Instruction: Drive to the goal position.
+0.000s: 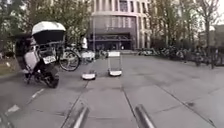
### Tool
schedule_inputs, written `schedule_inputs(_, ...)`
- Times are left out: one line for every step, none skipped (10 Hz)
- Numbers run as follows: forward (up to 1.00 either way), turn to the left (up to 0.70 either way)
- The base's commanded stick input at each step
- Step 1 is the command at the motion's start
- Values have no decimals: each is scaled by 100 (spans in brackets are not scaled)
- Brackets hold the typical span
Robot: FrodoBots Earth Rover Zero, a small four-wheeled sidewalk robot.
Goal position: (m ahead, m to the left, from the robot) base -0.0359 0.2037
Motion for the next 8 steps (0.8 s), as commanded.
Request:
schedule_inputs(0, 0)
schedule_inputs(0, 0)
schedule_inputs(15, 0)
schedule_inputs(40, 0)
schedule_inputs(45, 0)
schedule_inputs(45, 0)
schedule_inputs(45, 0)
schedule_inputs(35, 0)
